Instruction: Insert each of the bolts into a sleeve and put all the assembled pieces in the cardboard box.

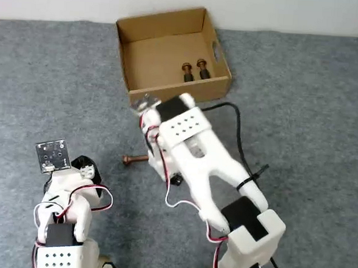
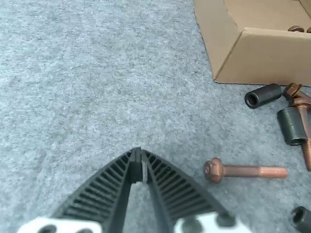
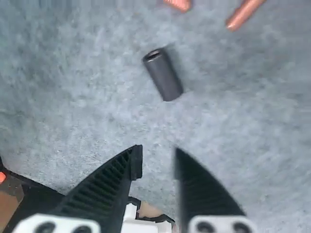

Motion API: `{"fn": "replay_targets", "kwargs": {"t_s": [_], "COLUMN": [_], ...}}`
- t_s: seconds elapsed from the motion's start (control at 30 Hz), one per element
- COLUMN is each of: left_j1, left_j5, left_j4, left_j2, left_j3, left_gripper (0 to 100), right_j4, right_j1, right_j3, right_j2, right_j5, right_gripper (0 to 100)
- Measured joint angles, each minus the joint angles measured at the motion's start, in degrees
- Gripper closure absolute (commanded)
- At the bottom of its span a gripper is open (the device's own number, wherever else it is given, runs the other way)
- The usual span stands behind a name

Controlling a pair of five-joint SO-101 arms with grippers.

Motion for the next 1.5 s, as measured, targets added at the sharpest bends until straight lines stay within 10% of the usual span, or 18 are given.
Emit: {"fn": "replay_targets", "kwargs": {"t_s": [0.97,1.5], "left_j1": [0.00,6.07], "left_j5": [0.00,0.00], "left_j4": [0.00,0.53], "left_j2": [0.00,0.00], "left_j3": [0.00,0.00], "left_gripper": [99,99], "right_j4": [-22.86,-8.26], "right_j1": [1.49,5.71], "right_j3": [5.10,8.18], "right_j2": [15.30,-12.13], "right_j5": [5.71,-14.24], "right_gripper": [98.7,99.1]}}
